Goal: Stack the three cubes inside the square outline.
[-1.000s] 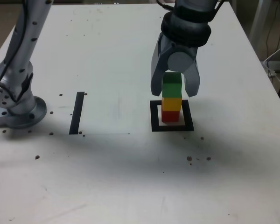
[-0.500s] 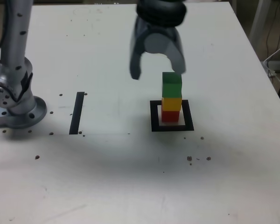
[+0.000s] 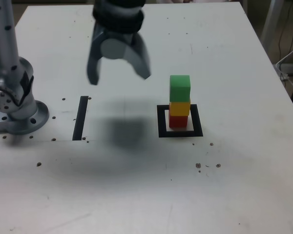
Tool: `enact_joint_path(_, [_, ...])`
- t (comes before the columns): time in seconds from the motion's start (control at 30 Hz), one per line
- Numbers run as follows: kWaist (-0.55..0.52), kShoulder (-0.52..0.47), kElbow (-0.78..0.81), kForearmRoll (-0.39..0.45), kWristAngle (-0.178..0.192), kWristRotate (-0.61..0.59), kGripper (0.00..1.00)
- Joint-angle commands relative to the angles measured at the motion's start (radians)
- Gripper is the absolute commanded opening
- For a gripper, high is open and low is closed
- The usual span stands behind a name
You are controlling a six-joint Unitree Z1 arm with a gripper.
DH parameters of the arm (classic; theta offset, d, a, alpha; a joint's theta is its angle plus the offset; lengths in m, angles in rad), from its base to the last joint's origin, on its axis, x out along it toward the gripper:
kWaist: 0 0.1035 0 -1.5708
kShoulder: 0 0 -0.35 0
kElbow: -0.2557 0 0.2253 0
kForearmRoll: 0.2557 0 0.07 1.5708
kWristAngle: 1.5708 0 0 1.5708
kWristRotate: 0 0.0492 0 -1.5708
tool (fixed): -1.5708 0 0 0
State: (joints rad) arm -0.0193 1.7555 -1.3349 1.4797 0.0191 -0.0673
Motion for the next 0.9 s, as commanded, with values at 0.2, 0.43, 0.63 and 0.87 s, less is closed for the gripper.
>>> enact_joint_path(0.2, [0.001,-0.087,0.229,-0.117,0.0,-0.003,1.0])
enact_joint_path(0.43, [0.001,-0.128,0.383,-0.222,0.003,0.001,1.0])
enact_joint_path(0.63, [0.001,-0.149,0.498,-0.327,0.004,0.003,1.0])
enact_joint_path(0.87, [0.001,-0.159,0.554,-0.391,0.0,0.005,1.0])
